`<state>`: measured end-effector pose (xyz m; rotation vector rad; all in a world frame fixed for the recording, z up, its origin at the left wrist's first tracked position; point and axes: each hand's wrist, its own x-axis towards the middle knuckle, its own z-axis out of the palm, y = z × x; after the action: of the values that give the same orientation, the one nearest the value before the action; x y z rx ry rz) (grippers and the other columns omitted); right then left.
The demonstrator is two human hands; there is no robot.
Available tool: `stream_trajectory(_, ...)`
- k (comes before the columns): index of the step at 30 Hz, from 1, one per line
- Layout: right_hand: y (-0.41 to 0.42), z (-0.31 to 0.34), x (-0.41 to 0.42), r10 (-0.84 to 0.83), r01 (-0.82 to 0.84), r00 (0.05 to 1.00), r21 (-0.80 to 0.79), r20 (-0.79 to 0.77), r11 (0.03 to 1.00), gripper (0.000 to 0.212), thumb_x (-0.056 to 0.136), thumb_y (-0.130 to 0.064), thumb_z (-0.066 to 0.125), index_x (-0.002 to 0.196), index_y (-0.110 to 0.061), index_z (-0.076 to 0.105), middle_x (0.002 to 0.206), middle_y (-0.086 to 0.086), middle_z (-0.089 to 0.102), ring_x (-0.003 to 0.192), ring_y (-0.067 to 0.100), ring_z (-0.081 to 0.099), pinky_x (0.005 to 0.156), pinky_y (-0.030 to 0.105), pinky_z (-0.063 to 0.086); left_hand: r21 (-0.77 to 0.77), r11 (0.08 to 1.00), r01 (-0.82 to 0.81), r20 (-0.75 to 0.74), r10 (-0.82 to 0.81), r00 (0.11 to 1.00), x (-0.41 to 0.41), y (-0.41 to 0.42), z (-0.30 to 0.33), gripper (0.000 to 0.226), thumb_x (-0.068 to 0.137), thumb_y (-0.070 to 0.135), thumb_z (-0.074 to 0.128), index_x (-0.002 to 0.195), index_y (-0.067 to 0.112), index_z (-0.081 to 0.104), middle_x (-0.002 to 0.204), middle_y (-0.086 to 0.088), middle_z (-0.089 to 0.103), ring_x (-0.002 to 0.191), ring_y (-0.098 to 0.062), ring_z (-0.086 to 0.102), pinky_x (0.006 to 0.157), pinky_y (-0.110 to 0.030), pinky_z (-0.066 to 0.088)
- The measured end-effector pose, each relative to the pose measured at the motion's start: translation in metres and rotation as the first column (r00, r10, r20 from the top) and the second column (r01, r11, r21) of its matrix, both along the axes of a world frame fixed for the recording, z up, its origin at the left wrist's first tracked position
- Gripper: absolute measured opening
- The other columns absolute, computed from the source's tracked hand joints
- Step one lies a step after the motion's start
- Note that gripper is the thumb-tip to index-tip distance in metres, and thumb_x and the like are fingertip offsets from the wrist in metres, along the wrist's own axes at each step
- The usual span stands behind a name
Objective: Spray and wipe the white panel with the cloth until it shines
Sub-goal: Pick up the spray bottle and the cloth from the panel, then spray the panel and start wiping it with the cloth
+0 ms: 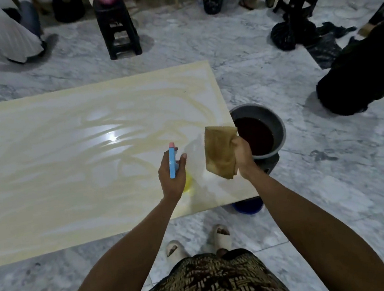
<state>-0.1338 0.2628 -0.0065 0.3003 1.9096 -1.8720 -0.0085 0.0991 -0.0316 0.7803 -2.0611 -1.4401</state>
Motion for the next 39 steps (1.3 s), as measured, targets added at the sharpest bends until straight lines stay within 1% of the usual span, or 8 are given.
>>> stream_trajectory(2,0.006,0.013,-0.006,-0.065,0.101,0.986,-0.237,0.152,0.966,0.025,0.099,-0.028,0.04,0.093,-0.012,0.059,0.086,0.005,0.065,0.081,0.021,0.061,0.077,0.035,0.048,0.0,1.0,-0.022,-0.046,0.022,0.999,-0.009,-0.002,0.009,0.03,0.105,0.026,0.065,0.115,0.054,0.061,0.09,0.015,0.067,0.077,-0.008,0.067,0.076,-0.042,0.06)
stream_trajectory(6,0.021,0.023,-0.008,0.054,0.096,0.959,-0.498,0.278,0.862,0.064,0.094,-0.06,0.046,0.132,-0.01,0.06,0.128,0.012,0.066,0.117,0.028,0.062,0.103,0.044,0.047,0.058,0.997,0.045,-0.081,-0.041,0.996,-0.018,-0.008,0.027,0.06,0.108,0.018,0.061,0.101,0.078,0.058,0.082,0.012,0.065,0.064,-0.008,0.063,0.067,-0.041,0.059)
stream_trajectory(10,0.019,0.018,-0.002,0.091,0.073,0.957,-0.529,0.277,0.846,0.064,0.091,-0.053,0.06,0.135,-0.007,0.056,0.137,0.015,0.057,0.123,0.03,0.056,0.102,0.047,0.047,0.136,0.986,0.1,-0.091,-0.088,0.992,-0.022,-0.012,0.049,0.037,0.102,0.02,0.07,0.092,0.056,0.07,0.083,-0.006,0.064,0.065,-0.013,0.058,0.067,-0.044,0.054)
stream_trajectory(15,-0.006,0.022,0.0,0.104,0.088,0.946,-0.554,0.306,0.828,0.068,0.098,-0.06,0.037,0.14,-0.008,0.051,0.14,0.016,0.056,0.126,0.029,0.054,0.104,0.044,0.045,0.269,0.953,0.138,-0.108,-0.113,0.988,-0.014,-0.015,0.074,0.008,0.101,0.023,0.072,0.104,0.031,0.075,0.078,-0.001,0.065,0.059,-0.018,0.052,0.055,-0.03,0.047)
stream_trajectory(18,-0.028,0.034,0.001,0.154,-0.012,0.955,-0.485,0.255,0.875,0.072,0.097,-0.062,0.038,0.141,-0.007,0.049,0.141,0.018,0.055,0.129,0.033,0.052,0.108,0.049,0.042,0.24,0.959,0.152,-0.038,-0.147,0.988,-0.01,-0.023,0.08,0.013,0.104,0.028,0.067,0.105,0.021,0.078,0.071,-0.004,0.069,0.049,-0.01,0.054,0.046,-0.026,0.046)
stream_trajectory(23,-0.053,0.041,-0.003,0.197,-0.105,0.957,-0.382,0.212,0.918,0.071,0.093,-0.064,0.046,0.139,-0.01,0.05,0.134,0.016,0.06,0.125,0.032,0.058,0.109,0.05,0.043,0.132,0.963,0.234,0.213,-0.258,0.942,-0.006,-0.04,0.079,0.055,0.098,0.057,0.068,0.071,0.009,0.073,0.071,-0.018,0.072,0.044,-0.022,0.056,0.05,-0.033,0.05)
stream_trajectory(33,-0.075,0.048,0.002,0.221,-0.143,0.964,-0.411,0.15,0.901,0.061,0.099,-0.06,0.036,0.133,-0.013,0.055,0.128,0.012,0.065,0.117,0.028,0.062,0.098,0.044,0.05,0.123,0.962,0.245,0.279,-0.271,0.921,-0.008,-0.079,0.091,0.047,0.097,0.061,0.065,0.08,0.018,0.077,0.072,-0.002,0.075,0.051,-0.014,0.059,0.05,-0.027,0.049)
stream_trajectory(39,-0.097,0.052,0.003,0.224,-0.142,0.963,-0.428,0.147,0.892,0.063,0.099,-0.06,0.037,0.136,-0.013,0.054,0.129,0.013,0.065,0.12,0.029,0.061,0.102,0.045,0.049,0.077,0.975,0.211,0.415,-0.223,0.882,-0.01,-0.099,0.087,0.074,0.077,0.083,0.058,0.072,0.011,0.071,0.062,-0.001,0.072,0.064,-0.024,0.07,0.076,-0.041,0.057)
